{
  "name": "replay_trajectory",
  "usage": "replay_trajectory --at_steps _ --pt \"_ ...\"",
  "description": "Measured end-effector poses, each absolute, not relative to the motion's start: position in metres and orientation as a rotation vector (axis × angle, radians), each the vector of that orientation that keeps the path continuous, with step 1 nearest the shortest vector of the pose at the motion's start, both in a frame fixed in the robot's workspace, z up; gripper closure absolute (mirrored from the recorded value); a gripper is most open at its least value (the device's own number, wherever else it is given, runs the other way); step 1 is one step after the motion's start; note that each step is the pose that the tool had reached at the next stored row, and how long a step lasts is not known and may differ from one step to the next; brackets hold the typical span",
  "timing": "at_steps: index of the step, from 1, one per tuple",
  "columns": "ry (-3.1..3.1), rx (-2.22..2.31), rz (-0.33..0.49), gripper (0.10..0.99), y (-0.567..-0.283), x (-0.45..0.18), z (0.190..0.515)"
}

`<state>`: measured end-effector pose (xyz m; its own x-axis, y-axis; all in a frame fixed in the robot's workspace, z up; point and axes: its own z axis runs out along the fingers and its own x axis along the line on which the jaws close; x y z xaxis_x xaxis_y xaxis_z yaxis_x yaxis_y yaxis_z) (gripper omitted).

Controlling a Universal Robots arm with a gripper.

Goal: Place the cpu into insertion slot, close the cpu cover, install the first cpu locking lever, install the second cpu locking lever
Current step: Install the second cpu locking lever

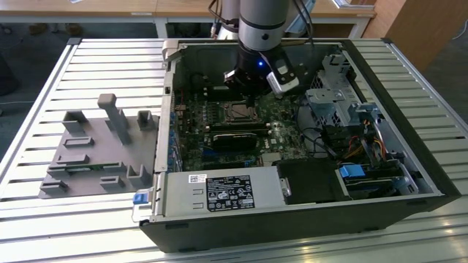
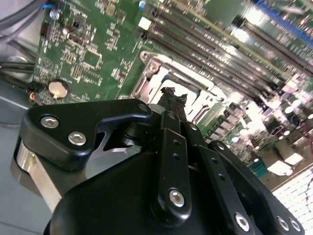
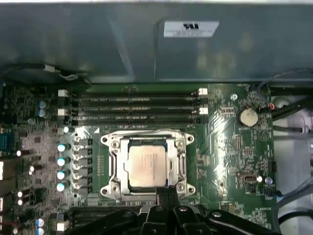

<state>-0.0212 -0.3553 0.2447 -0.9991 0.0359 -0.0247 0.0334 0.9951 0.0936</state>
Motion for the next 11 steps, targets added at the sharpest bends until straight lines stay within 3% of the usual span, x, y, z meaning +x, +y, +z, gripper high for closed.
replay_trajectory --at_steps 11 --pt "3.136 0.056 0.146 0.965 -0.369 -0.021 0.241"
